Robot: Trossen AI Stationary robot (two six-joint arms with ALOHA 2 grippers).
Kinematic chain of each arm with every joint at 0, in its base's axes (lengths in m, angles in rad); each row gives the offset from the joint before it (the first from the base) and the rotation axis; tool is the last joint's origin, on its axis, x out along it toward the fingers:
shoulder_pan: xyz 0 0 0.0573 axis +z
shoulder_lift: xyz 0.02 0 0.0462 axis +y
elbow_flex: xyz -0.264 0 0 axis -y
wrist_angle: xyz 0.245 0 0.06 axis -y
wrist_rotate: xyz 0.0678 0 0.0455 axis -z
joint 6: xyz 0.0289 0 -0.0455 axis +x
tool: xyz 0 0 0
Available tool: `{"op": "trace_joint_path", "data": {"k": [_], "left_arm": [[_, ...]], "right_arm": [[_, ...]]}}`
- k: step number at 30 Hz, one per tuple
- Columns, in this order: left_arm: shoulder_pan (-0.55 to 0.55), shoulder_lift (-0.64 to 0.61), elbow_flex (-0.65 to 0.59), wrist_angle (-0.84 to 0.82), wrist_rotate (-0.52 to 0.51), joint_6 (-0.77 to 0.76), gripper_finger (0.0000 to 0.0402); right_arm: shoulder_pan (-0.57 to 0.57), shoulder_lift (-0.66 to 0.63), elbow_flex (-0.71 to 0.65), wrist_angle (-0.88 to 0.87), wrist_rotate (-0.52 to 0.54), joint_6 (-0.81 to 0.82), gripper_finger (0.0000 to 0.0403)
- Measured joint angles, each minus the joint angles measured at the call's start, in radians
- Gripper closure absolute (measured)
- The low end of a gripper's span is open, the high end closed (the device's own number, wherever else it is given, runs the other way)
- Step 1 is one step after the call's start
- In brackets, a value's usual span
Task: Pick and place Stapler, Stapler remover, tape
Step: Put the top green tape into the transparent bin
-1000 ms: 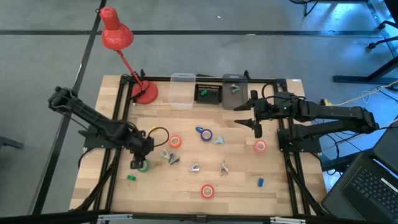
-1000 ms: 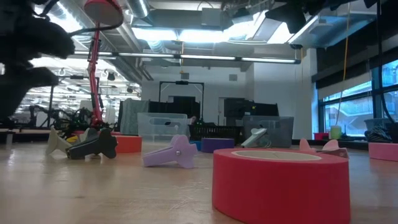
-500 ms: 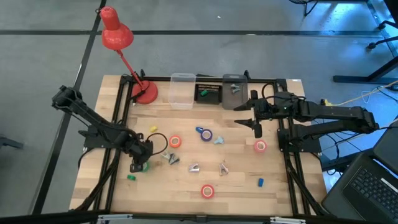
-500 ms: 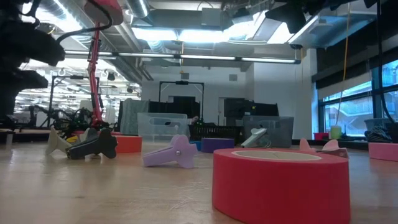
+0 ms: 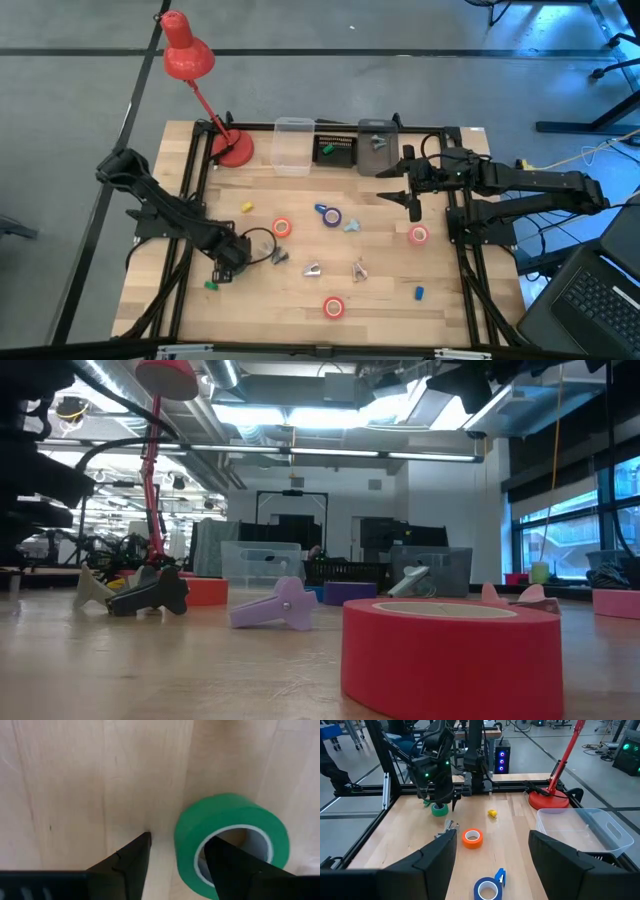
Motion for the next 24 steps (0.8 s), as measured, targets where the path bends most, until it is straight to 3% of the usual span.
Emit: {"op": "trace_joint_path", "data": {"k": [3,8,11,16,20,24], "left_arm": [[0.0,0.004,0.0,-0.008,-0.003,0.021,0.0265],[0.023,-0.054,-0.007,-0.008,0.028,0.027,0.037],[0.061,-0.108,-0.006,-0.009,0.03,-0.006,0.037],[0.177,-0.19,0.025,-0.003,-0.119,-0.004,0.037],[0.333,-0.215,0.084,0.081,-0.303,0.189,0.037],[0.542,-0.201,0.149,0.267,-0.317,0.459,0.037]], "right_arm": [[0.0,0.0,0.0,0.0,0.0,0.0,0.0154],[0.0,0.0,0.0,0.0,0.0,0.0,0.0154],[0.0,0.0,0.0,0.0,0.0,0.0,0.0154],[0.0,0.0,0.0,0.0,0.0,0.0,0.0154],[0.0,0.0,0.0,0.0,0.0,0.0,0.0154],[0.0,0.0,0.0,0.0,0.0,0.0,0.0154]]}}
